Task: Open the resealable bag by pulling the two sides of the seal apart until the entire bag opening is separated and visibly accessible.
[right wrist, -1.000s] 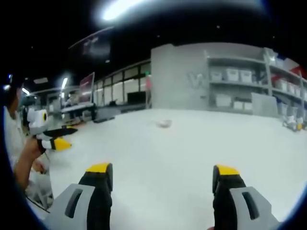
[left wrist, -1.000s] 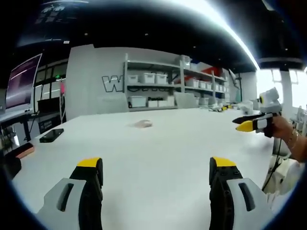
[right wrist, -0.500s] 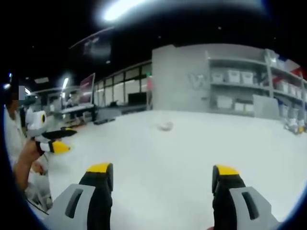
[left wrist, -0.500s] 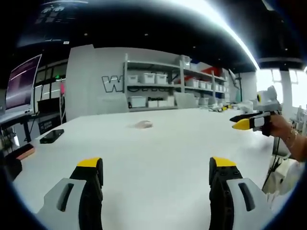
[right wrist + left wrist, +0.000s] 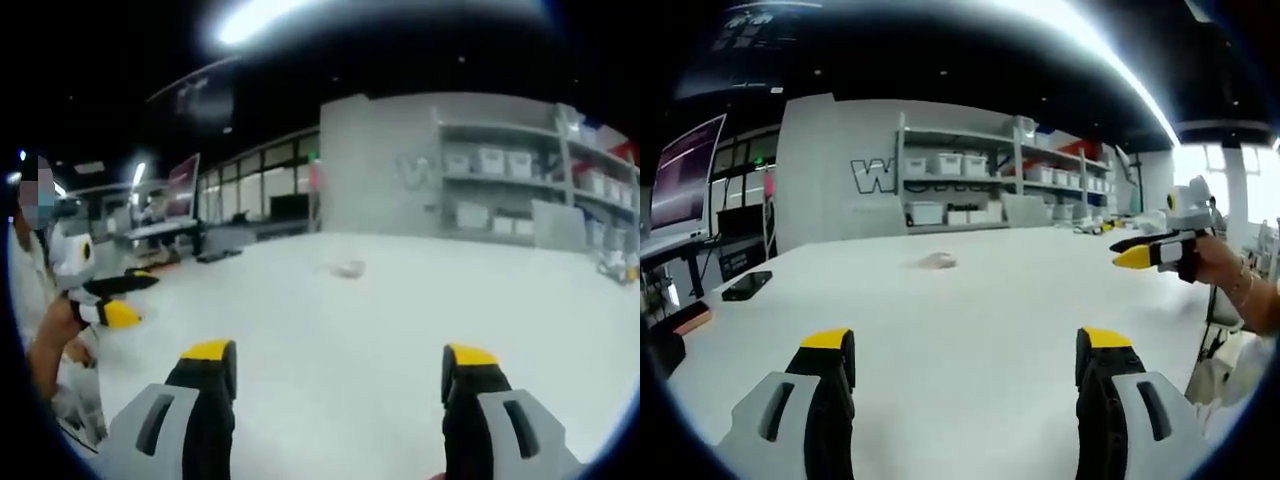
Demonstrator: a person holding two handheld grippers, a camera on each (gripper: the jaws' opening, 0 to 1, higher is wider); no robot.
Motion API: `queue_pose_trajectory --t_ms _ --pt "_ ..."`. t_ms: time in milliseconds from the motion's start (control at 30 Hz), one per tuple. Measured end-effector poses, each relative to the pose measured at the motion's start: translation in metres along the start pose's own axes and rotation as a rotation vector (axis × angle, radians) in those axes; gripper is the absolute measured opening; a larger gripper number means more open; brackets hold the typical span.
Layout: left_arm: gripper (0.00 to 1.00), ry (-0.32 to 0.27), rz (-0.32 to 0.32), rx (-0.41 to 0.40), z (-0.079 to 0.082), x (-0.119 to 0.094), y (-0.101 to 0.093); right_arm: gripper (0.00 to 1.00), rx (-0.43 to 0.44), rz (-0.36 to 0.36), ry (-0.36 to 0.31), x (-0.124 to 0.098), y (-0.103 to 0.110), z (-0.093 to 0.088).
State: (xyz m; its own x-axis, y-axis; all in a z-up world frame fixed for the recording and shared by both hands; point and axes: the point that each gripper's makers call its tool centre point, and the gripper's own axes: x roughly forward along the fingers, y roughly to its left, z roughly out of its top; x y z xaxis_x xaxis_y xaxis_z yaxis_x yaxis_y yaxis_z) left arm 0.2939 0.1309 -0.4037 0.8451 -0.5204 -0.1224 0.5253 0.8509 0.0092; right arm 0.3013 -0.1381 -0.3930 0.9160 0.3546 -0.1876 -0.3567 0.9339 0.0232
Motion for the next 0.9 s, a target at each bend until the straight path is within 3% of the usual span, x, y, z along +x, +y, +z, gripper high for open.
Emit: queue_pose_trajectory --t_ms 900 --pt "0.91 0.000 0.002 0.003 0.000 -0.003 0.000 0.84 -0.020 -0.002 0.010 0.024 -0.001 0.009"
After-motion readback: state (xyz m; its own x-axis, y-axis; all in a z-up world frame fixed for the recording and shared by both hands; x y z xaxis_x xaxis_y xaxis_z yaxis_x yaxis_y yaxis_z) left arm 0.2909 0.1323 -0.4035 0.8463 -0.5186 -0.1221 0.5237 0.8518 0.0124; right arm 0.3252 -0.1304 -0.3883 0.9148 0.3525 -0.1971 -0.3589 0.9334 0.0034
